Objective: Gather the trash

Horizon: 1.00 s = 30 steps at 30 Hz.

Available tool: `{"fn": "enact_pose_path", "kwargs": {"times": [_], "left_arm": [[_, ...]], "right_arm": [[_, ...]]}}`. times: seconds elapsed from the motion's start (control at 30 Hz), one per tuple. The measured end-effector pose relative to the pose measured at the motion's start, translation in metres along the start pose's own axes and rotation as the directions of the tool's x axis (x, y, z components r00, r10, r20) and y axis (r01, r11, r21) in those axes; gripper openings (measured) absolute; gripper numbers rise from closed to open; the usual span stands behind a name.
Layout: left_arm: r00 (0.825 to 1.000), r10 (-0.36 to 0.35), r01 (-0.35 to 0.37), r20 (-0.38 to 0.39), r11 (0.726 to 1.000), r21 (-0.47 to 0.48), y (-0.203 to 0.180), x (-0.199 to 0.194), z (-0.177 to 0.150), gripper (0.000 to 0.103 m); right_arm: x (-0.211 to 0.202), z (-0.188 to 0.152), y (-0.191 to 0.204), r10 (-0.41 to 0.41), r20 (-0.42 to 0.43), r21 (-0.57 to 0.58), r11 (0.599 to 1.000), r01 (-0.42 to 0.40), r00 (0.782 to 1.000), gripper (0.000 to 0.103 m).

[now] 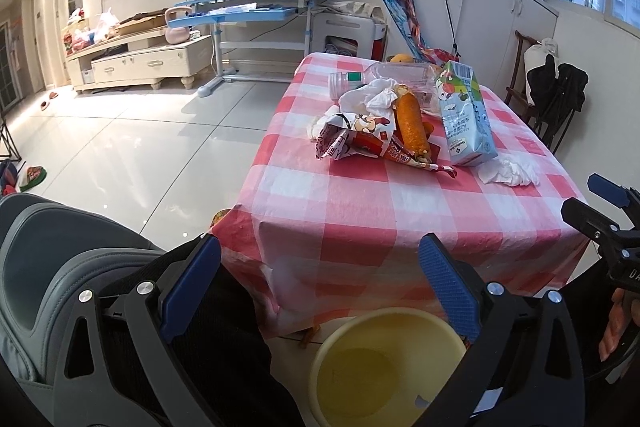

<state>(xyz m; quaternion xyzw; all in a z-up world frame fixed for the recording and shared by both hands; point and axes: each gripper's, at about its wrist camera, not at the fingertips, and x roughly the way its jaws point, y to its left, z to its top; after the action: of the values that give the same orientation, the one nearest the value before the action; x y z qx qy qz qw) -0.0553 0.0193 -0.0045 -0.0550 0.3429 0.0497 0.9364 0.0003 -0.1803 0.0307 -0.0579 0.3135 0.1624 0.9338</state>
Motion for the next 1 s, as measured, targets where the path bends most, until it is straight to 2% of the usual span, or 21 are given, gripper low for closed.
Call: {"fn": "enact_pose_path", "kwargs": {"times": [1.0], "left_arm": [[1.0, -0.001, 0.001, 0.0, 1.0, -0.011, 0.0023, 0.0007, 0.0002, 0.096]], "right_arm": [[0.0056, -0.0031, 0.0028, 0.006, -0.019, -0.014, 1.0, -0.007, 1.0, 0.096]]}}
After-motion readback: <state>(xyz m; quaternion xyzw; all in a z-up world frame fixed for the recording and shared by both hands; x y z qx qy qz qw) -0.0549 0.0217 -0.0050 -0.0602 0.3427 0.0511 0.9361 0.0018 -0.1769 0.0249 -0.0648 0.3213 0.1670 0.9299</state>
